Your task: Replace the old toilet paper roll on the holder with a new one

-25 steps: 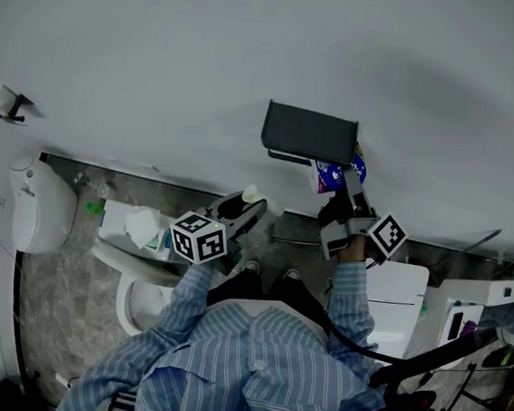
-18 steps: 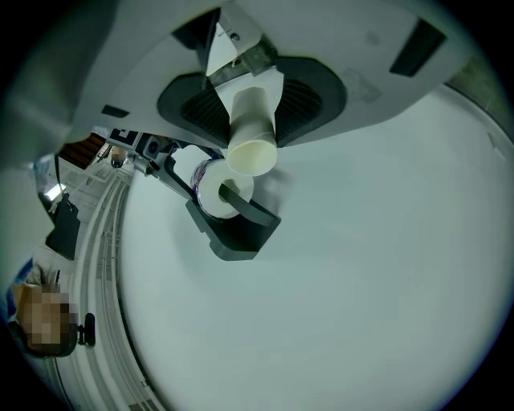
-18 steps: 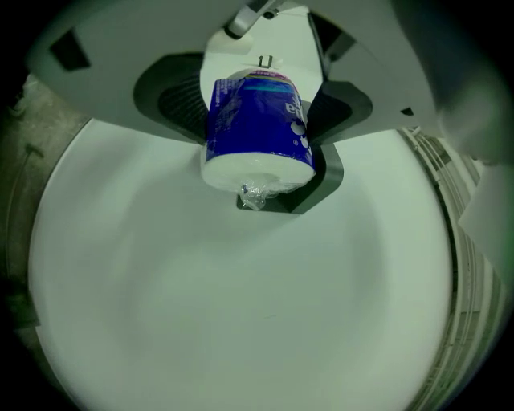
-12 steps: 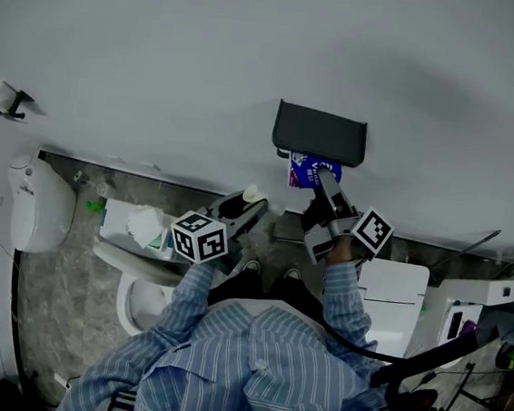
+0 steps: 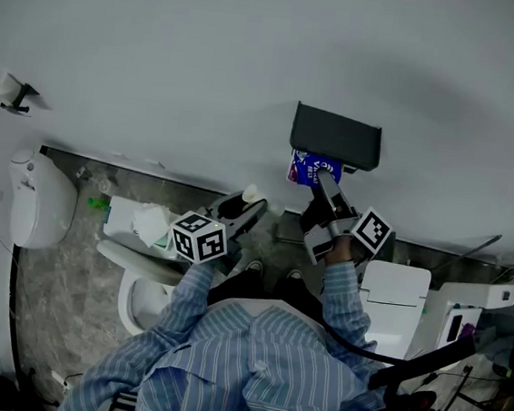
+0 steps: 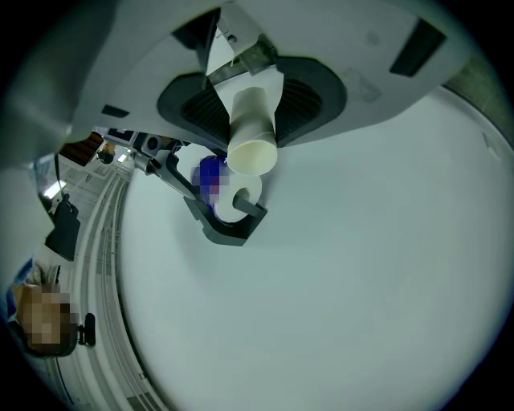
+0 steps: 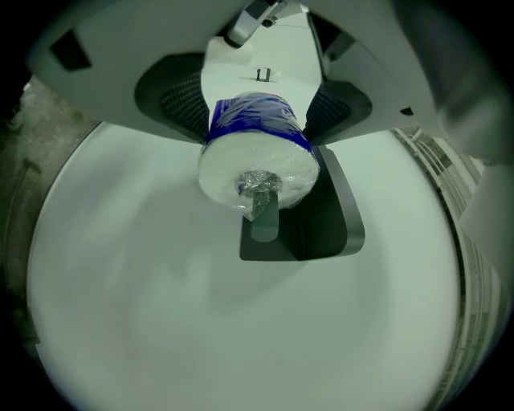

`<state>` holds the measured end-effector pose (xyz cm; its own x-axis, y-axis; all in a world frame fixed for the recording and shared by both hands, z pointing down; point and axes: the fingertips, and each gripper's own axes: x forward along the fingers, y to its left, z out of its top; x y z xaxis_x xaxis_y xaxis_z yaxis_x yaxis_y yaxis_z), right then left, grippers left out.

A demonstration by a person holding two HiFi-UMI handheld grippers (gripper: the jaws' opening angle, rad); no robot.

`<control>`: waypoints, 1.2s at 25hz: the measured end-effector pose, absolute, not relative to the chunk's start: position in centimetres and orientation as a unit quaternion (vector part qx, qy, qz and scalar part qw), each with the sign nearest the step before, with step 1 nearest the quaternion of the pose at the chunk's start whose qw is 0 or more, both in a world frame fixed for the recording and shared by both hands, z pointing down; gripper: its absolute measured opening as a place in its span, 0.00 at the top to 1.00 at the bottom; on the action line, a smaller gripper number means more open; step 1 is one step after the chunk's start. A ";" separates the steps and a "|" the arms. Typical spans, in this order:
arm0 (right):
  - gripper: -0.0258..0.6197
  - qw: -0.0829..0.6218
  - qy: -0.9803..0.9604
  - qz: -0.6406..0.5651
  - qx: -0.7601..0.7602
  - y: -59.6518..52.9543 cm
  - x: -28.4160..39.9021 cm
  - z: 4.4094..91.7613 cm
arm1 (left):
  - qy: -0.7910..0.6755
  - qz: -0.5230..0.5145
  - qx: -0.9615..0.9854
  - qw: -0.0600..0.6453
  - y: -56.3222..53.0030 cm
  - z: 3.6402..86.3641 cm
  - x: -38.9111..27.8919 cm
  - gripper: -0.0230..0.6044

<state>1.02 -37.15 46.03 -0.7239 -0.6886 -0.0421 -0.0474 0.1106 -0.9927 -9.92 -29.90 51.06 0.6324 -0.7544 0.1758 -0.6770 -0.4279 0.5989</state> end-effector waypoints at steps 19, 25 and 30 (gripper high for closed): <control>0.36 0.218 0.758 -0.523 -0.324 -31.2 -0.2 47.2 | -0.371 -0.043 0.864 0.337 -26.4 52.8 -11.2 0.68; 0.36 0.185 0.770 -0.516 -0.325 -28.3 -0.2 47.7 | -0.355 -0.041 0.867 0.348 -25.2 53.3 -9.8 0.68; 0.37 0.140 0.781 -0.509 -0.334 -25.9 0.5 48.3 | -0.352 -0.039 0.869 0.346 -23.5 53.2 -8.2 0.68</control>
<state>0.51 -25.94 48.31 -0.7383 -0.6635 0.1215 -0.3787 0.2587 -0.8886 -8.19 -23.55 53.22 0.7497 -0.6379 0.1759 -0.5845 -0.5137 0.6281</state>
